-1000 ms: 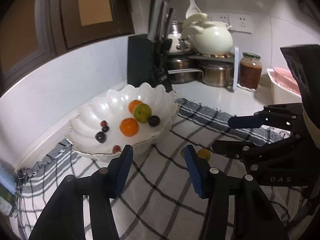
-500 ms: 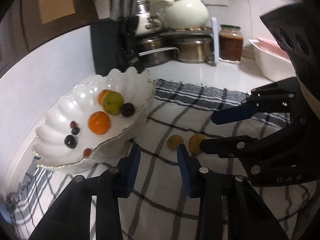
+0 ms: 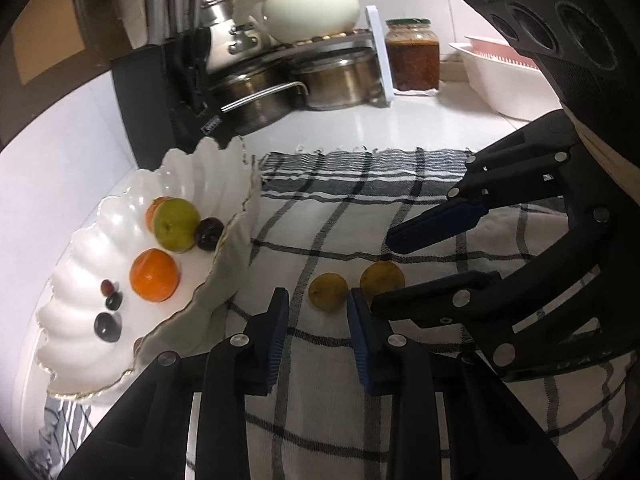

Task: Organize fruits
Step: 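Grasp a small yellow fruit with the right tool while the left tool grasps the other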

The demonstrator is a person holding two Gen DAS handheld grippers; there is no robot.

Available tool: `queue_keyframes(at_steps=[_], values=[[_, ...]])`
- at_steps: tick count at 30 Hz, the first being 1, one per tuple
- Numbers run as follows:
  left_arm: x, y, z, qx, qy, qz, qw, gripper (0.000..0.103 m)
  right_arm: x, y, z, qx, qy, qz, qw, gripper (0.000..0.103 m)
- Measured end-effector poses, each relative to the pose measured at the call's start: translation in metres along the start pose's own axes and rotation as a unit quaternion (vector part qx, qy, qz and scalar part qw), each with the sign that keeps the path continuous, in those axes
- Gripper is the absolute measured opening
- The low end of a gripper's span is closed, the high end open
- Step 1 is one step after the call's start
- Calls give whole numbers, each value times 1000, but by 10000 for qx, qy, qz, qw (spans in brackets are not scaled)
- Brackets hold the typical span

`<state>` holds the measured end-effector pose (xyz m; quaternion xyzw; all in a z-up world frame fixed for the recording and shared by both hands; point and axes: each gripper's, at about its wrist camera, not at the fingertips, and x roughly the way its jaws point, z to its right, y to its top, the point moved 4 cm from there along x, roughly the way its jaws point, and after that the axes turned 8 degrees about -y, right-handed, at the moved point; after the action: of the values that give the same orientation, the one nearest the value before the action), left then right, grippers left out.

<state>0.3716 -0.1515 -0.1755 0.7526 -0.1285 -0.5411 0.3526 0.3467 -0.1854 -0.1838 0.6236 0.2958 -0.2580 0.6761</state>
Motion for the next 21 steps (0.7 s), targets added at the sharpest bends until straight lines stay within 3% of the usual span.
queue_keyframes(at_steps=[9, 13, 21], values=[[16, 4, -3, 13, -239, -116, 9996, 30, 9, 0, 6, 118, 90, -109, 9998, 30], [19, 5, -2, -23, -305, -138, 9994, 24, 8, 0, 8, 162, 112, -103, 9998, 29], [17, 5, -2, -177, -262, -146, 9994, 24, 6, -2, 11, 293, 154, -90, 9994, 29]])
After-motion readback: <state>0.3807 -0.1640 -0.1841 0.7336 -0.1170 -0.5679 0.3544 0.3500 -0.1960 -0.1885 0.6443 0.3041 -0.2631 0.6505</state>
